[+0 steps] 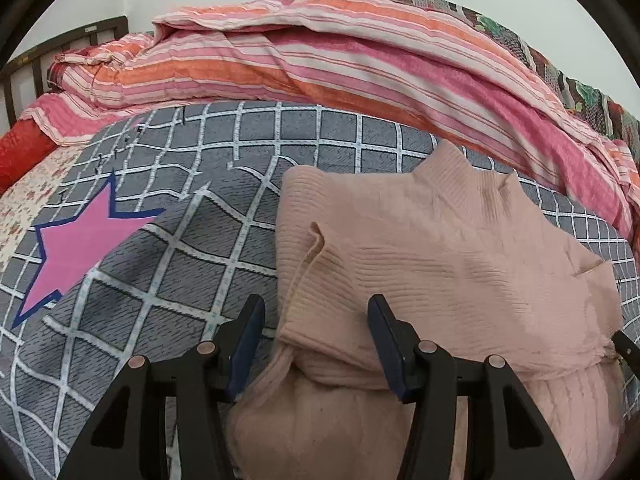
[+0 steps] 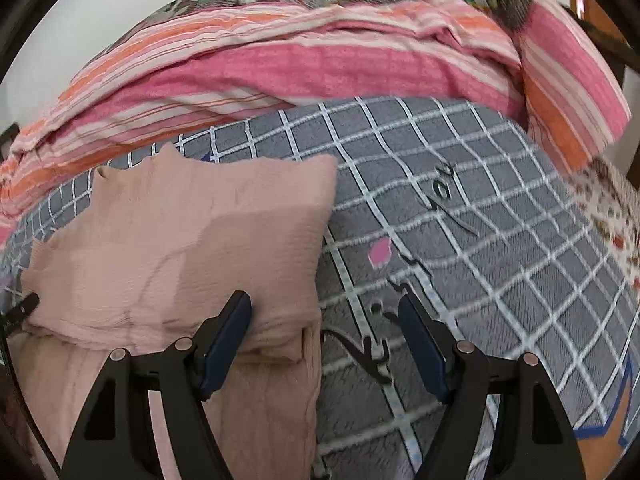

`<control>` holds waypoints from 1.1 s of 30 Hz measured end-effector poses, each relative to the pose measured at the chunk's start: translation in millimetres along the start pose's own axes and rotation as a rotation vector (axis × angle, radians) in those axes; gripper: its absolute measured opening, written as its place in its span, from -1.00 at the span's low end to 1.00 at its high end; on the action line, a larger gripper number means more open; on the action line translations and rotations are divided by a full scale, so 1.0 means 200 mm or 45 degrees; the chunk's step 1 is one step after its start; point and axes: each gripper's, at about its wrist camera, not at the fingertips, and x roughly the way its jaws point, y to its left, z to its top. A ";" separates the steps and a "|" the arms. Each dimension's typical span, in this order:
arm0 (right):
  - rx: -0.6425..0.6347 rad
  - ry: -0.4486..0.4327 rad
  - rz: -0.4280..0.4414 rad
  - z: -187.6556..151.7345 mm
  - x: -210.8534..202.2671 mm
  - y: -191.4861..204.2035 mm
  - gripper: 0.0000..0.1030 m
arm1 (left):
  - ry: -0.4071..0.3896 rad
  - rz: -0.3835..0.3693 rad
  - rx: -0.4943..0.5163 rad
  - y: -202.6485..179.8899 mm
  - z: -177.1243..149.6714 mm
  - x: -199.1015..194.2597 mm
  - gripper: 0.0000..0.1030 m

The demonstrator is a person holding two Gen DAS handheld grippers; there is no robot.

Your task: Fold small clothes

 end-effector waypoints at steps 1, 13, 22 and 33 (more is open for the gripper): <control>0.013 -0.001 0.006 -0.02 -0.03 -0.01 0.45 | 0.001 0.003 -0.003 0.00 0.00 -0.01 0.00; -0.072 -0.004 0.012 -0.35 -0.49 -0.04 0.38 | -0.028 -0.154 -0.055 0.16 -0.22 -0.19 0.06; -0.115 -0.083 0.095 -0.63 -0.77 -0.07 0.04 | -0.091 -0.376 -0.039 0.34 -0.50 -0.48 0.06; -0.137 -0.069 0.235 -0.96 -0.77 -0.15 -0.51 | -0.029 -0.529 -0.036 0.47 -0.90 -0.77 0.03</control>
